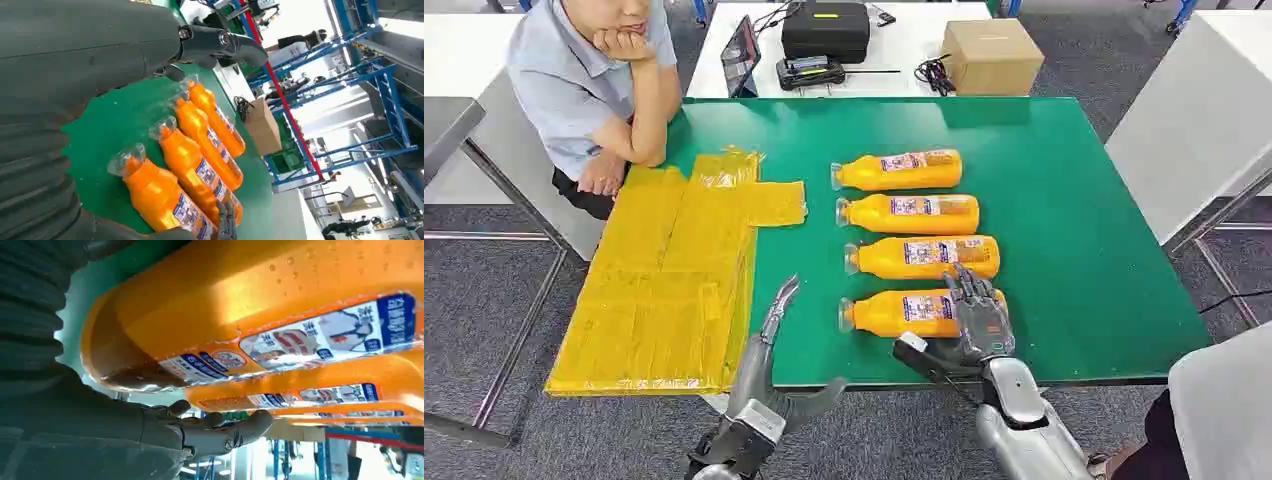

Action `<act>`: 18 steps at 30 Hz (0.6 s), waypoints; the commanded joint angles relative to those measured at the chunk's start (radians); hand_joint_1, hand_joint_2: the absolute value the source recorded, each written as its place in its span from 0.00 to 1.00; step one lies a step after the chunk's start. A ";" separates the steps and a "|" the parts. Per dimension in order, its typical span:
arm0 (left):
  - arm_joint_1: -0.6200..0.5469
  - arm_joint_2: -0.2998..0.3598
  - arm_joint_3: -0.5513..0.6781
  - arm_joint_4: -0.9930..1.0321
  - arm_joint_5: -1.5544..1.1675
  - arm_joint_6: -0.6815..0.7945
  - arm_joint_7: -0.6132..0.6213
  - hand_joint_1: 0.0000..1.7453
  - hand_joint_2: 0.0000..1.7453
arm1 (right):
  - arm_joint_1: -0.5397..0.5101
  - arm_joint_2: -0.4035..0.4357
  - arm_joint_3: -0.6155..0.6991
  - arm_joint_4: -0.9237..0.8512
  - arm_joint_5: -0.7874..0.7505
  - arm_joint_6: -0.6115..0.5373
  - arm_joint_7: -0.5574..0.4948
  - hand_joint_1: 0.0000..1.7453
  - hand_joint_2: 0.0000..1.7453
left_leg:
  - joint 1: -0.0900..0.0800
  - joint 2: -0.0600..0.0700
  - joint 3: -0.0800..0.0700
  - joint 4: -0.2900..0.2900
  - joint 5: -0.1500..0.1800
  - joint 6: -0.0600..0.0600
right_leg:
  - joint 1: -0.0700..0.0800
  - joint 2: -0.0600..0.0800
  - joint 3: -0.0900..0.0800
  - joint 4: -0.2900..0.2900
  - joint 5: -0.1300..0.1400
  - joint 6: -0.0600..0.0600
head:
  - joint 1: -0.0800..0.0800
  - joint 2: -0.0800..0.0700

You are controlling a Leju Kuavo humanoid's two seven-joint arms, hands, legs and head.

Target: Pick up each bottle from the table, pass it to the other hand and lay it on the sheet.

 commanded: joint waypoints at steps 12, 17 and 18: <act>-0.049 0.021 -0.027 0.057 0.014 0.003 -0.007 0.00 1.00 | -0.021 -0.051 0.034 0.192 -0.159 0.202 -0.069 1.00 1.00 | 0.001 -0.005 0.012 -0.002 0.000 0.000 | 0.002 -0.004 0.004 -0.004 -0.001 -0.002 | 0.000 0.000; -0.057 0.021 -0.045 0.082 0.026 -0.004 -0.016 0.00 1.00 | 0.023 -0.055 -0.012 0.145 -0.334 0.292 -0.165 1.00 1.00 | 0.002 -0.006 0.013 -0.001 -0.001 -0.001 | 0.003 -0.006 0.007 -0.005 -0.002 -0.003 | 0.000 0.000; -0.060 0.020 -0.048 0.092 0.034 -0.003 -0.023 0.00 1.00 | 0.038 -0.059 -0.016 0.128 -0.375 0.313 -0.186 1.00 1.00 | 0.002 -0.005 0.015 -0.002 -0.002 0.000 | 0.002 -0.005 0.008 -0.005 -0.003 -0.003 | 0.000 0.000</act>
